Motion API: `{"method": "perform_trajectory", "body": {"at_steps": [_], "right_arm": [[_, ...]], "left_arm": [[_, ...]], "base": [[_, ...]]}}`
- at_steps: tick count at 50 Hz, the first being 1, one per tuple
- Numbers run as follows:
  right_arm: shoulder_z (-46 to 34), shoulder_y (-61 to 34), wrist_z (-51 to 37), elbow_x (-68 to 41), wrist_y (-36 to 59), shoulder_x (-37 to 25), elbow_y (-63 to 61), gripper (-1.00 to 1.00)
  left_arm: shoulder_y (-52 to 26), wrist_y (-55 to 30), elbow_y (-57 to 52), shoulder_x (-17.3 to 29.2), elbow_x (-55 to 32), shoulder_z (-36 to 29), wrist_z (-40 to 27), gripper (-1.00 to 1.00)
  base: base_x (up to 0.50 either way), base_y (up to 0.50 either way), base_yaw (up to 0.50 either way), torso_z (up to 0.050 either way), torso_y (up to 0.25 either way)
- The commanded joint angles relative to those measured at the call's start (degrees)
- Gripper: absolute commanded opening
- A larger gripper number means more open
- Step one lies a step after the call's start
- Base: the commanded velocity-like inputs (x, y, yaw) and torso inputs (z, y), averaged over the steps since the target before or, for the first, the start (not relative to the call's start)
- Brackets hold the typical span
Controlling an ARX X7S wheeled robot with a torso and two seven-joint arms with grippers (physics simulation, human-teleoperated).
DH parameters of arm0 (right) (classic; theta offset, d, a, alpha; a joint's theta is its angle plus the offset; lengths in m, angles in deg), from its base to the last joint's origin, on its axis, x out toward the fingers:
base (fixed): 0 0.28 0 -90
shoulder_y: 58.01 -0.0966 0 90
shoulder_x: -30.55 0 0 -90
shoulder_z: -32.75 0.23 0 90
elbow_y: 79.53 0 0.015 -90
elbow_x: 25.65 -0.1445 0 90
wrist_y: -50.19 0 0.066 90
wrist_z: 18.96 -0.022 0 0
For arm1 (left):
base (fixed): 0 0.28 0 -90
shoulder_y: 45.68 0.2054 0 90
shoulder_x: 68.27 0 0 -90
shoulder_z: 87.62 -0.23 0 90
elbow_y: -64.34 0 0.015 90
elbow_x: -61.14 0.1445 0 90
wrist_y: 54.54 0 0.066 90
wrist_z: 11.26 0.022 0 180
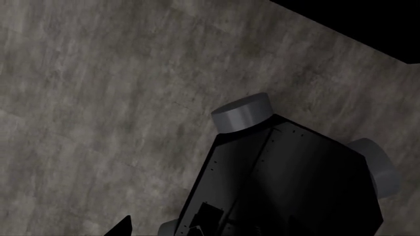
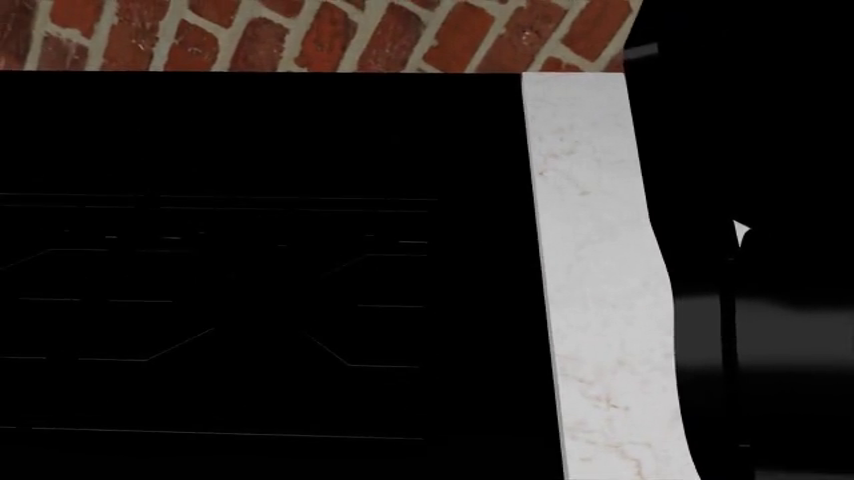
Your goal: Press the stop button on the microwave
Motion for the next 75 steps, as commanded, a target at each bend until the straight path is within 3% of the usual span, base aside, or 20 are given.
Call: {"method": "perform_trajectory", "body": {"at_steps": [1,24,31,33,42,43,75], "right_arm": [[-0.33,0.62,-0.42,0.07,-1.24,-0.31,-0.17,1.0],[-1.8,1.05,-0.67,-0.19,-1.04,-0.67,-0.08,1.0],[-2.13,1.34,-0.83,-0.29,-0.93,-0.95,-0.1,1.0],[-2.04,1.46,-1.24,-0.63,-0.37,-1.05,-0.52,1.0],[-1.53,3.6,-5.41,-4.09,6.07,-3.43,-9.59,1.0],[-1.47,3.72,-5.48,-4.24,6.25,-3.63,-9.84,-1.0],[-1.56,8.39,-8.74,-8.41,11.46,-6.52,-18.02,-1.0]], "left_arm": [[0.3,-0.71,-0.95,0.39,-0.73,-0.49,-0.35,1.0],[0.99,-0.41,-1.72,0.82,-2.42,0.06,-1.38,1.0],[1.59,-0.52,-2.9,1.2,-2.87,0.39,-2.18,1.0],[2.1,-1.75,-3.06,1.72,-0.86,0.12,-5.86,1.0],[2.92,-0.45,-4.04,1.94,-3.56,1.79,-4.03,1.0],[2.96,-0.47,-4.18,1.95,-3.57,1.81,-4.23,1.0],[3.49,1.39,-2.77,2.21,-4.36,-0.17,-4.35,1.0]], "base": [[0.0,0.0,0.0,0.049,0.135],[0.13,0.0,0.0,0.048,0.127],[0.0,0.0,0.0,0.0,0.0],[0.0,0.0,0.0,0.0,0.0],[0.0,0.0,0.0,0.0,0.0],[0.0,0.0,0.0,0.0,0.0],[0.0,0.0,0.0,0.0,0.0]]}}
